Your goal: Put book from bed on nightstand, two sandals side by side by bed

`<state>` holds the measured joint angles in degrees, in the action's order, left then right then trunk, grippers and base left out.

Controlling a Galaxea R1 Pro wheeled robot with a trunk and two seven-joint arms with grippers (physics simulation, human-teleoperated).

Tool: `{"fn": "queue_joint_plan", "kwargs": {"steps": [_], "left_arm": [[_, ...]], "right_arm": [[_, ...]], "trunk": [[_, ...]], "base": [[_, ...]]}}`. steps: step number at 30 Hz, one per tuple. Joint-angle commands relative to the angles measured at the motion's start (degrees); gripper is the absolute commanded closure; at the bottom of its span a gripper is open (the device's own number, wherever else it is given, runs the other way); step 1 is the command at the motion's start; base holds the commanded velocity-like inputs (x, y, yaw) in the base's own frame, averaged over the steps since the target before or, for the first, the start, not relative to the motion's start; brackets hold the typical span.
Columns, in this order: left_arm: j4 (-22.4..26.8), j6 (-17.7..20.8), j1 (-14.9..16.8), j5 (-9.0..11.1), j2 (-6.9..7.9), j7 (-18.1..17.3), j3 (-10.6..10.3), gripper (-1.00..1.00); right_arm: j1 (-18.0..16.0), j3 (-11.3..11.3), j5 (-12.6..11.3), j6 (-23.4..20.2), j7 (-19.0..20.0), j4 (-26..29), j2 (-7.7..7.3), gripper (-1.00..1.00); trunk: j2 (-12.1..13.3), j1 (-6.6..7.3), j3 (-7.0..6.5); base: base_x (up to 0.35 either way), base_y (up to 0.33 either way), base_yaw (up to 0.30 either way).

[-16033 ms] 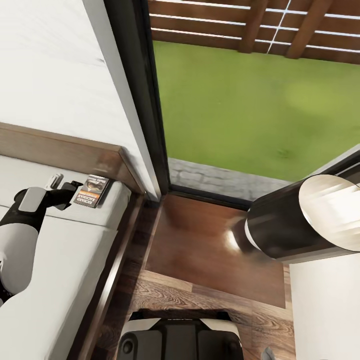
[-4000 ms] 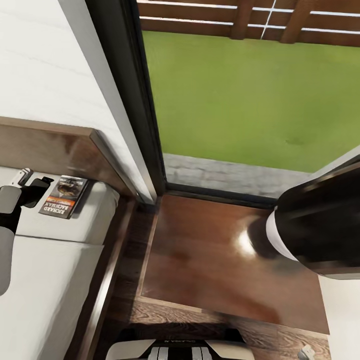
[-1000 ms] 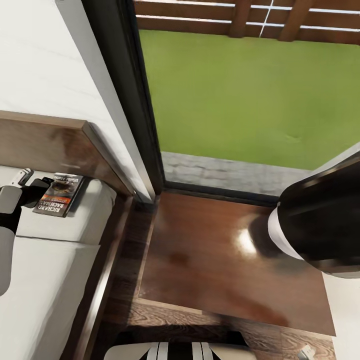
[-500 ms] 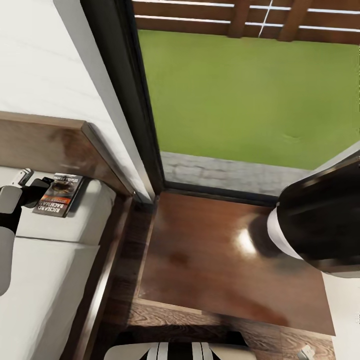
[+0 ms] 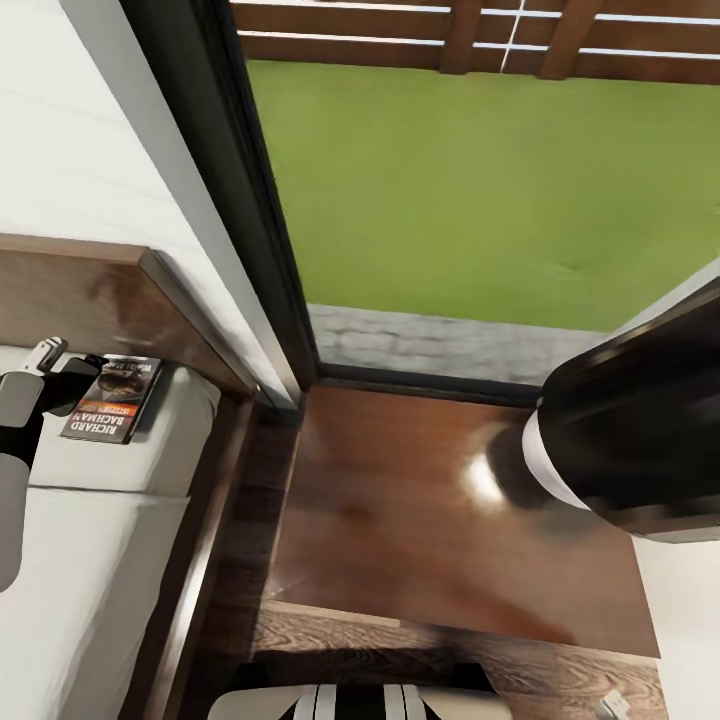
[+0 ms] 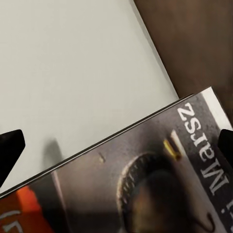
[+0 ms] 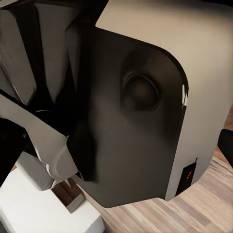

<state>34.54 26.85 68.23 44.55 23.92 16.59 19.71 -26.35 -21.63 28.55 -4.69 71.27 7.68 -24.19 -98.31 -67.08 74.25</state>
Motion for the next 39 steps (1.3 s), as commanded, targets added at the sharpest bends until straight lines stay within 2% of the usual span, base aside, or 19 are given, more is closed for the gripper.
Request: {"fn": "queue_joint_plan", "kwargs": {"steps": [1, 16, 39], "left_arm": [[0.1, 0.2, 0.0, 0.7, -0.01, 0.5, 0.1, -1.0], [-1.8, -0.4, 0.0, 0.7, -0.01, 0.4, 0.1, -1.0], [-1.8, -0.5, 0.0, 0.7, -0.01, 0.4, 0.2, -1.0]], "right_arm": [[0.0, -0.5, 0.4, -0.5, 0.3, 0.1, 0.02, -1.0], [0.0, -0.5, 0.4, -0.5, 0.3, 0.1, -0.04, -1.0], [0.0, -0.5, 0.4, -0.5, 0.3, 0.1, -0.02, -1.0]], "trunk": [[0.0, 0.0, 0.03], [0.0, 0.0, 0.03], [0.0, 0.0, 0.03]], "base": [[0.0, 0.0, -0.002], [0.0, 0.0, -0.074], [0.0, 0.0, -0.004]]}}
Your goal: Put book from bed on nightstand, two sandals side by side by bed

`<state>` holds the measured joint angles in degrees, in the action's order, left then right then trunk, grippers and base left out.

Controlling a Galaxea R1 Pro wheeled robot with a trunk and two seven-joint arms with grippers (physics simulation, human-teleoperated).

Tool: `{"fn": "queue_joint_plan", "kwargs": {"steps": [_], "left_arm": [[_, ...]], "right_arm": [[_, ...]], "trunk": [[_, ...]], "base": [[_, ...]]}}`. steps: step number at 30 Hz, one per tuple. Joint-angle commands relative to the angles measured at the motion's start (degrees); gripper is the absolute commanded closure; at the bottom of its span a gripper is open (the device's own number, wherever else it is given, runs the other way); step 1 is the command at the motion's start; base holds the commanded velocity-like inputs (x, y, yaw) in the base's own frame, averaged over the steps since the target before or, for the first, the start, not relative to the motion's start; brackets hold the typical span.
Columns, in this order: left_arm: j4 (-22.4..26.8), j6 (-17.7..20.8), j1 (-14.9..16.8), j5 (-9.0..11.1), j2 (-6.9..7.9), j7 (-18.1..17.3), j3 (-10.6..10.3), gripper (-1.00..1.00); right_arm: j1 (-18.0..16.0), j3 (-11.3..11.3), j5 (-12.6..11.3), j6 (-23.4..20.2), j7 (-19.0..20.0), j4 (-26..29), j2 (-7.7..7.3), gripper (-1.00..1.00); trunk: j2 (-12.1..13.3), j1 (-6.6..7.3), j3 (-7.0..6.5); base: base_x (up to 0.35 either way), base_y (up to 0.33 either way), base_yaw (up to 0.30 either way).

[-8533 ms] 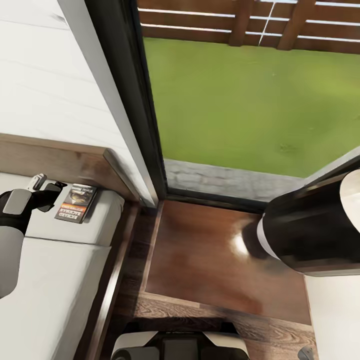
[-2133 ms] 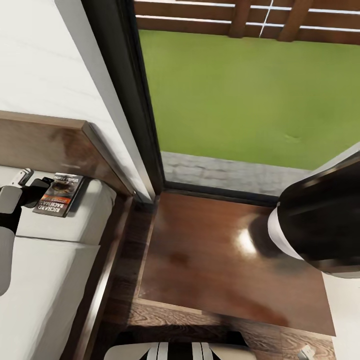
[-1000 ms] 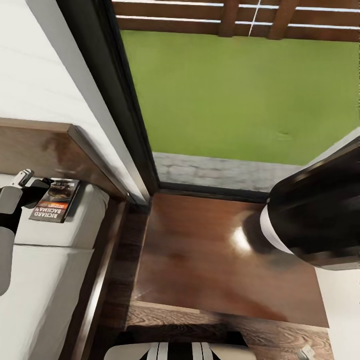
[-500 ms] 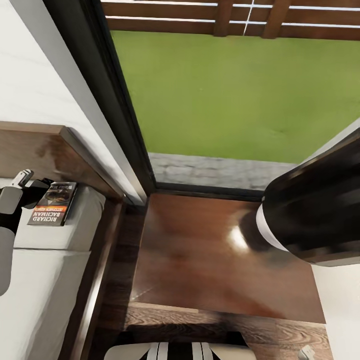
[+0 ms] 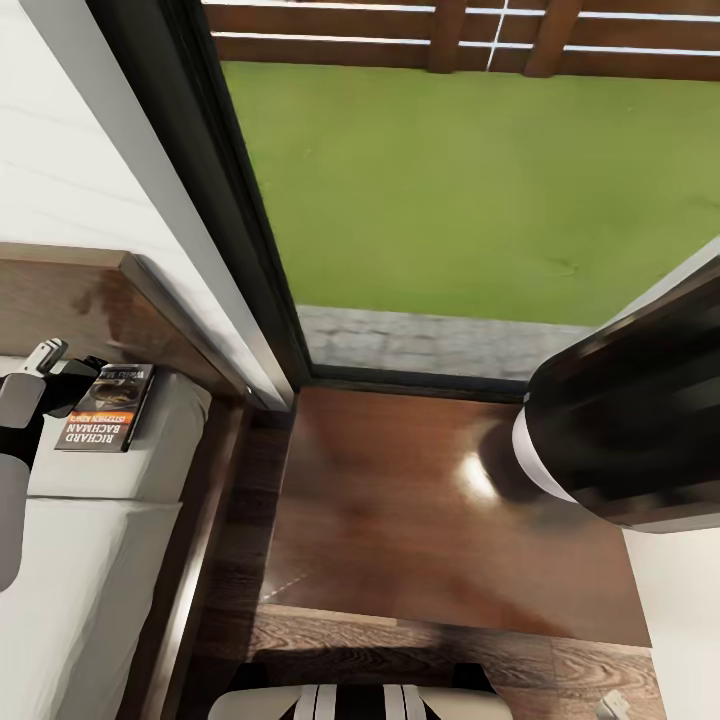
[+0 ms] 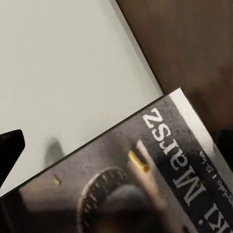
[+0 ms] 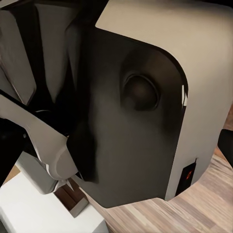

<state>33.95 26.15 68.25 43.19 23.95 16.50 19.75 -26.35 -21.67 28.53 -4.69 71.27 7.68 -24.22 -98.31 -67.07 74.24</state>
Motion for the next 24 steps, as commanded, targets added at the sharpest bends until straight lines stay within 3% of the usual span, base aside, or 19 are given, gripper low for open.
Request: {"fn": "queue_joint_plan", "kwargs": {"steps": [1, 24], "left_arm": [[-1.3, 0.2, 0.0, 2.1, -0.05, 0.5, 0.1, -1.0], [-3.1, -0.6, 0.0, 2.1, -0.05, 0.5, 0.1, -1.0]], "right_arm": [[0.0, -0.5, 0.4, -0.5, 0.3, 0.1, 0.01, -1.0], [0.0, -0.5, 0.4, -0.5, 0.3, 0.1, -0.01, -1.0]], "trunk": [[0.0, -0.01, 0.03], [0.0, -0.01, 0.03]], "base": [[0.0, 0.0, 0.0], [-0.028, -0.02, 0.0]]}}
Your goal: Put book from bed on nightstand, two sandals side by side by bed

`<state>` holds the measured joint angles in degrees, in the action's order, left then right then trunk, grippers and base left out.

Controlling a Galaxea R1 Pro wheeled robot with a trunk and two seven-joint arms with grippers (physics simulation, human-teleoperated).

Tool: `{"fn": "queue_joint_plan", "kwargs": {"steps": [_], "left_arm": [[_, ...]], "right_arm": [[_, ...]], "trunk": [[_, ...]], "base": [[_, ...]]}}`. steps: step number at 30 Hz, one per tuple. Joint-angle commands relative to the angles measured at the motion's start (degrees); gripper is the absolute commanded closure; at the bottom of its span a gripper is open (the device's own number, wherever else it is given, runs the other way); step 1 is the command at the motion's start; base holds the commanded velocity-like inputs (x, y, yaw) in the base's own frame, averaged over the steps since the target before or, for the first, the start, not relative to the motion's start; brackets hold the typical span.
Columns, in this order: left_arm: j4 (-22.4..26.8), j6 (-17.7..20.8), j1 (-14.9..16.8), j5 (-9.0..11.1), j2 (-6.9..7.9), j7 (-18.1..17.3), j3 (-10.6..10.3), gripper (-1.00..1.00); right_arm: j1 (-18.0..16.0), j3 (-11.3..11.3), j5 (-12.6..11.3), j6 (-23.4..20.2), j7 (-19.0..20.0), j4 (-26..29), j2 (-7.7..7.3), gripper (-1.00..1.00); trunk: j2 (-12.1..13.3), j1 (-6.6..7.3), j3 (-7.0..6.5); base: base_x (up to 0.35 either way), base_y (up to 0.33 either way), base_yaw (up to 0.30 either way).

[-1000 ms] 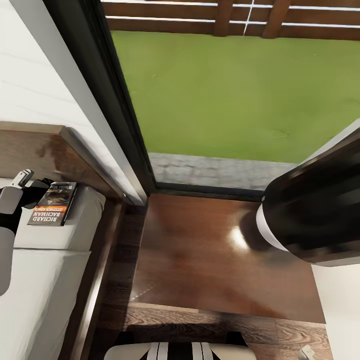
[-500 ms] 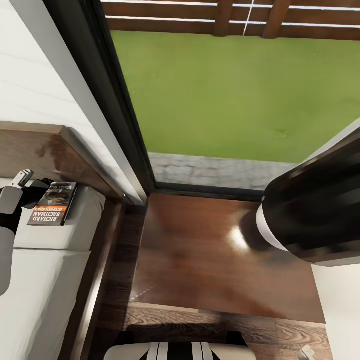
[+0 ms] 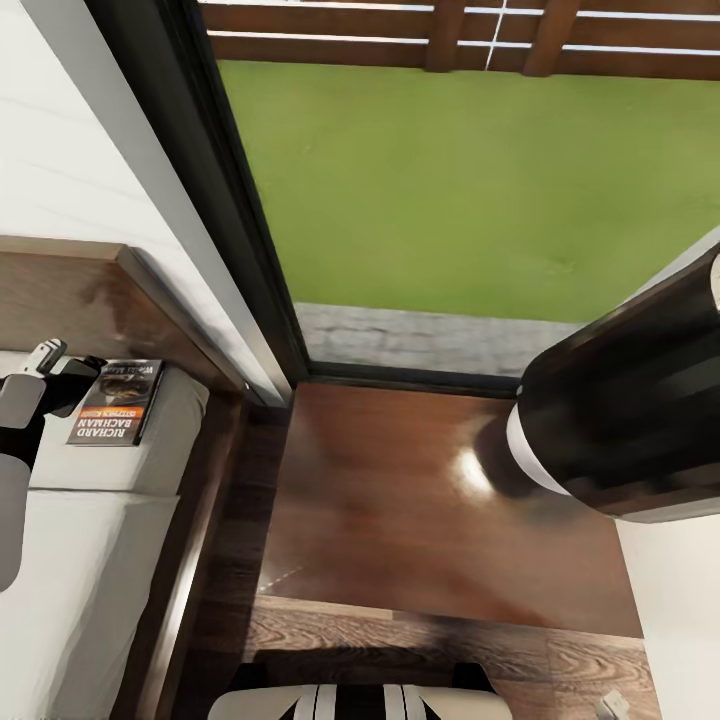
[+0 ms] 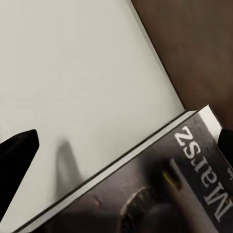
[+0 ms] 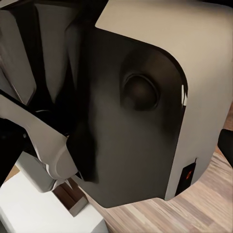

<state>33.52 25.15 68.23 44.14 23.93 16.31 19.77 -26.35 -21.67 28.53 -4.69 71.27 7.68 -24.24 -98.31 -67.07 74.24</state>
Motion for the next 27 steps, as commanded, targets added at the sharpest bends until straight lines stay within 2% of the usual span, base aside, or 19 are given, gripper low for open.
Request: {"fn": "queue_joint_plan", "kwargs": {"steps": [1, 21, 27], "left_arm": [[-2.7, 0.4, 0.0, 1.1, -0.03, 0.7, 0.1, -1.0], [-2.8, 0.3, 0.0, 1.1, -0.03, 0.7, 0.1, -1.0], [-2.8, 0.3, 0.0, 1.1, -0.03, 0.7, 0.1, -1.0]], "right_arm": [[0.0, -0.5, 0.4, -0.5, 0.3, 0.1, 0.03, -1.0], [0.0, -0.5, 0.4, -0.5, 0.3, 0.1, 0.04, -1.0], [0.0, -0.5, 0.4, -0.5, 0.3, 0.1, 0.07, -1.0]], "trunk": [[0.0, 0.0, 0.03], [0.0, 0.0, 0.03], [0.0, 0.0, 0.03]], "base": [[-0.005, -0.002, 0.0], [0.0, 0.0, 0.0], [-0.122, 0.0, 0.0]]}}
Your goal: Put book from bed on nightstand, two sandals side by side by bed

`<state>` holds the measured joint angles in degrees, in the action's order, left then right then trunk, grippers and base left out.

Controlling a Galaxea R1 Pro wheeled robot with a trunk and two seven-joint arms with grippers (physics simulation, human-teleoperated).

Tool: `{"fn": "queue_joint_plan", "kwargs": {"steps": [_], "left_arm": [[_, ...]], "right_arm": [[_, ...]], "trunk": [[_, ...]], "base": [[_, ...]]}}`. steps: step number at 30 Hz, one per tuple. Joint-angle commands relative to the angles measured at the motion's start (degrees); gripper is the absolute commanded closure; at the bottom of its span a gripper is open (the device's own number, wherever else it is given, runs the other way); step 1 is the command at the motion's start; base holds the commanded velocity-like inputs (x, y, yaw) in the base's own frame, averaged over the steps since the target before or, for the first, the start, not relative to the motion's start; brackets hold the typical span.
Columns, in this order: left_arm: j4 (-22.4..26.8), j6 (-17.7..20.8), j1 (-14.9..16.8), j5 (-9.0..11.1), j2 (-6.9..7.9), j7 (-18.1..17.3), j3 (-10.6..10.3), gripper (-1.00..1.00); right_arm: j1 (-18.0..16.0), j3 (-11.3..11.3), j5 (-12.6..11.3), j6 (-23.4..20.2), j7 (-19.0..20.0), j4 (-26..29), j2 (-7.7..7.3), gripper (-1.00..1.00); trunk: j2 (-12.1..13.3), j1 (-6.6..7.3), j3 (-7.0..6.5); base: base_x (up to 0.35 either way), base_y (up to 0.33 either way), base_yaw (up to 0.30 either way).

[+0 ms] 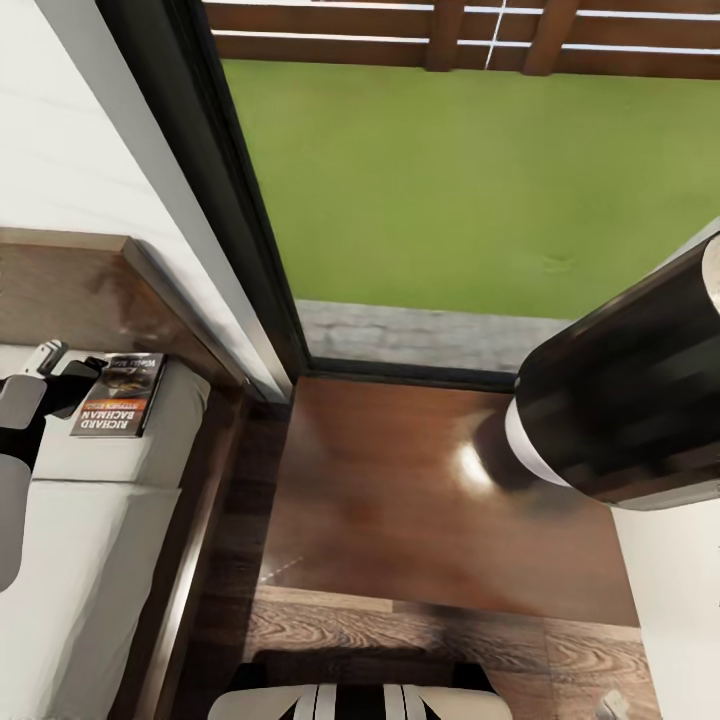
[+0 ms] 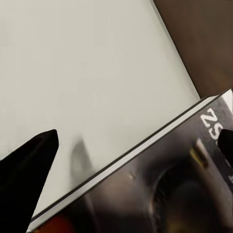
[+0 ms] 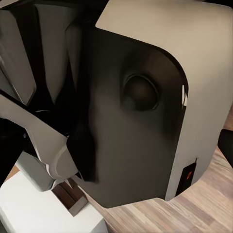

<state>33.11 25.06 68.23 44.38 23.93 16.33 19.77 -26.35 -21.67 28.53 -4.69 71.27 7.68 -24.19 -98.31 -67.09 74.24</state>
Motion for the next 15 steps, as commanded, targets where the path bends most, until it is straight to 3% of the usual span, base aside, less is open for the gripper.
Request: {"fn": "queue_joint_plan", "kwargs": {"steps": [1, 15], "left_arm": [[-2.3, 0.4, 0.0, 0.9, -0.02, 0.6, 0.1, -1.0], [-2.4, 0.4, 0.0, 0.9, -0.02, 0.6, 0.1, -1.0]], "right_arm": [[0.0, -0.5, 0.4, -0.5, 0.3, 0.1, -0.01, -1.0], [0.0, -0.5, 0.4, -0.5, 0.3, 0.1, 0.01, -1.0]], "trunk": [[0.0, 0.01, 0.03], [0.0, 0.01, 0.03]], "base": [[-0.057, 0.0, 0.0], [-0.019, 0.0, 0.0]]}}
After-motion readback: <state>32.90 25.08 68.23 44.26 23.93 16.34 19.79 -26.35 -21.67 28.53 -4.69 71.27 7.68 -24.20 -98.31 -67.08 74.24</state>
